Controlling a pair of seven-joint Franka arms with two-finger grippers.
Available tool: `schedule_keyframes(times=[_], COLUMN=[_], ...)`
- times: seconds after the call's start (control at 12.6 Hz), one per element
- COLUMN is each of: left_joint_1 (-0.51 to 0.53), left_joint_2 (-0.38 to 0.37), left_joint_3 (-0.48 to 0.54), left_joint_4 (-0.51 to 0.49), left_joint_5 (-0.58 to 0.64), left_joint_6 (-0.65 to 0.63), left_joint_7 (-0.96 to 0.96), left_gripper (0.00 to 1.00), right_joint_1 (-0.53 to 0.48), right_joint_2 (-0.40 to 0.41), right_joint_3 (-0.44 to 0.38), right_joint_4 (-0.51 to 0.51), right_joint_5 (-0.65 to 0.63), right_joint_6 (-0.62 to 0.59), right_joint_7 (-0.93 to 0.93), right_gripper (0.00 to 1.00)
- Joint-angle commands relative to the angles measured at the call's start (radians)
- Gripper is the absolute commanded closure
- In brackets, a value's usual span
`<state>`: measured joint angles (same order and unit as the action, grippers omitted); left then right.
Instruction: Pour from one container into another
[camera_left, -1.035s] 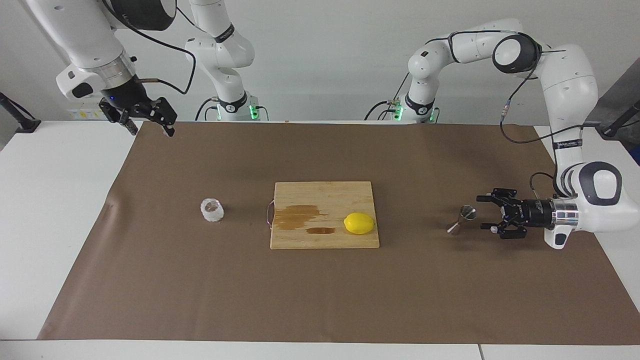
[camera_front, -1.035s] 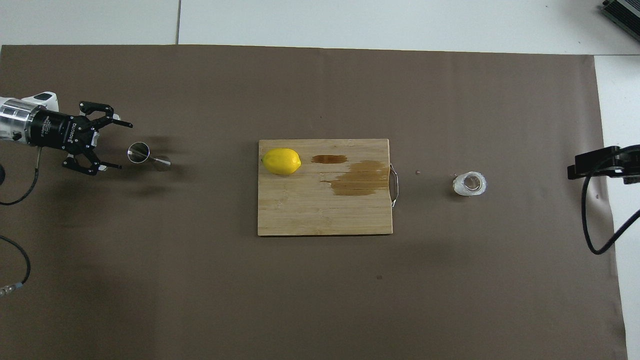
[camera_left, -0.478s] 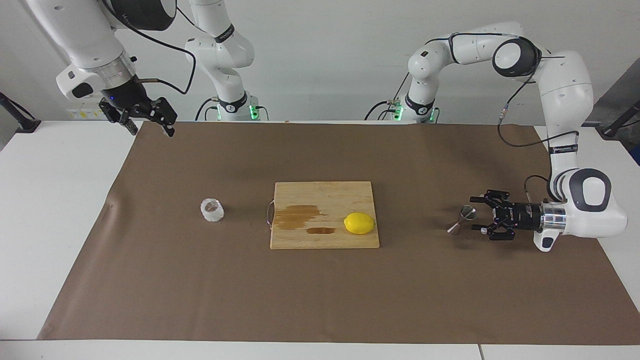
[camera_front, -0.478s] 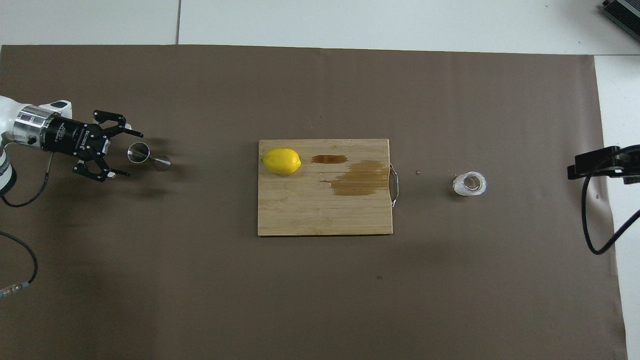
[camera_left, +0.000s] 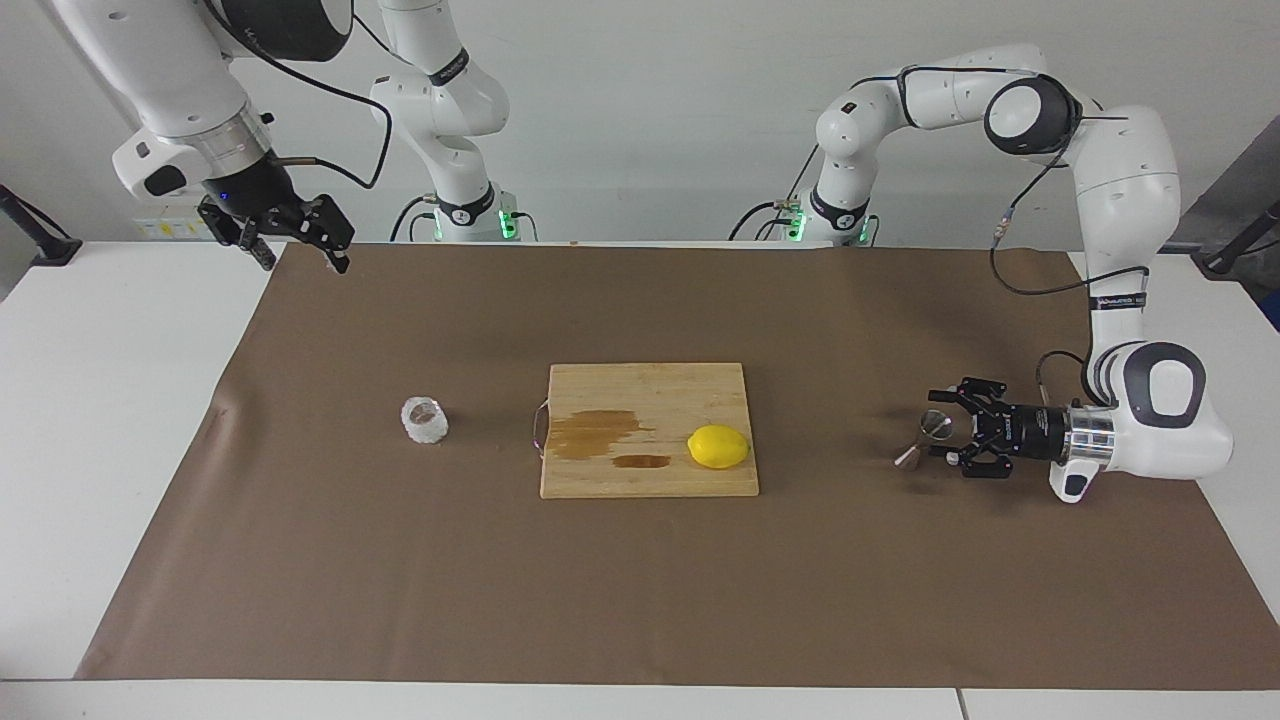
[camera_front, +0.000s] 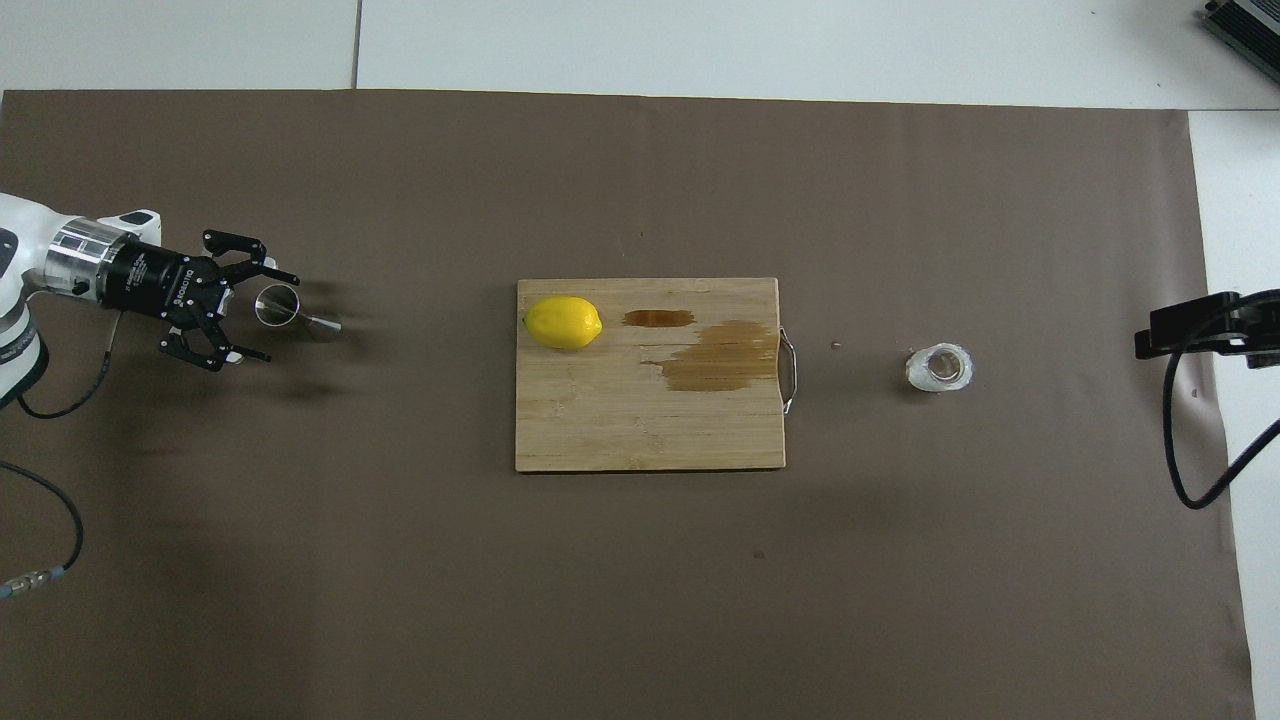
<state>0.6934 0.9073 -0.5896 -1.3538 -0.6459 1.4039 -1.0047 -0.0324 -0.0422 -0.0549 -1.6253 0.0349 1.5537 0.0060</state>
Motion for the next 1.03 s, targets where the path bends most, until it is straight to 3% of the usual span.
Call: schedule_keyframes(times=[0.0, 0.96], left_joint_1=[0.008, 0.018], left_joint_2=[0.007, 0.007], left_joint_3=[-0.016, -0.019], left_joint_4=[-0.007, -0.005], left_joint_5=[0.011, 0.012], left_joint_6=[-0.011, -0.028], left_joint_7=[-0.015, -0.009], left_gripper=[0.00, 0.00], right_joint_1=[-0.004, -0.003], right_joint_2=[-0.001, -0.001], right_joint_3=[0.001, 0.001], right_joint_4=[0.010, 0.012], right_joint_5=[0.016, 0.016], right_joint_6=[-0.020, -0.018], right_joint_7=[0.009, 0.009], right_gripper=[0.00, 0.00])
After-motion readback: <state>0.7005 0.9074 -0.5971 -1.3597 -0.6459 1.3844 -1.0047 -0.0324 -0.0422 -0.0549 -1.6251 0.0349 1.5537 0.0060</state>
